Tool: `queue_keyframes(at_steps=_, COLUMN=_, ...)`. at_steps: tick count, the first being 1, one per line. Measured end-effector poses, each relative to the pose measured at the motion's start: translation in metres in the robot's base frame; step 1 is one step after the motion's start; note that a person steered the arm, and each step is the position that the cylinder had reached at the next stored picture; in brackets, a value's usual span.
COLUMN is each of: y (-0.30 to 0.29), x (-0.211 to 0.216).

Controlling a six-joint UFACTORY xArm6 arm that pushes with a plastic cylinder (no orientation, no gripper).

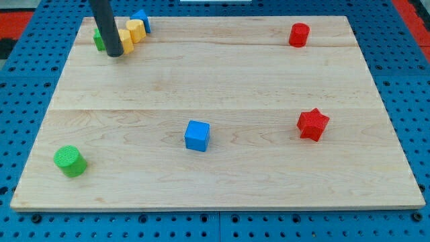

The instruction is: Slide green star along with yellow hexagon slightly down

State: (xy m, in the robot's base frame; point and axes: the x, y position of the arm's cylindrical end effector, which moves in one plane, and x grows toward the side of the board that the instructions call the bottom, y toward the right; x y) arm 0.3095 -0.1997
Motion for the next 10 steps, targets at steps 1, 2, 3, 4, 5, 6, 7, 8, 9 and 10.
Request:
queue_keyframes(at_steps=1, y=-0.025, x=0.022)
queue_keyframes(at_steps=2, y=-0.08, x=-0.028)
queue_keyframes(at_steps=3, y=-0.105, x=-0.061)
queue_keyframes(at_steps=4, y=-0.04, x=-0.062)
queue_keyframes(at_steps=5, y=-0.027, x=-0.083)
queue_keyframes(at_steps=6, y=-0.022, x=-0.097)
queue_keyframes(at_steps=7, y=-0.004, x=-0.094)
queue_keyframes(at_steps=8, y=-0.004, x=-0.088)
queue_keyframes(at_steps=9, y=-0.005, x=-0.062)
queue_keyframes(at_steps=10, y=-0.005, x=-0.028)
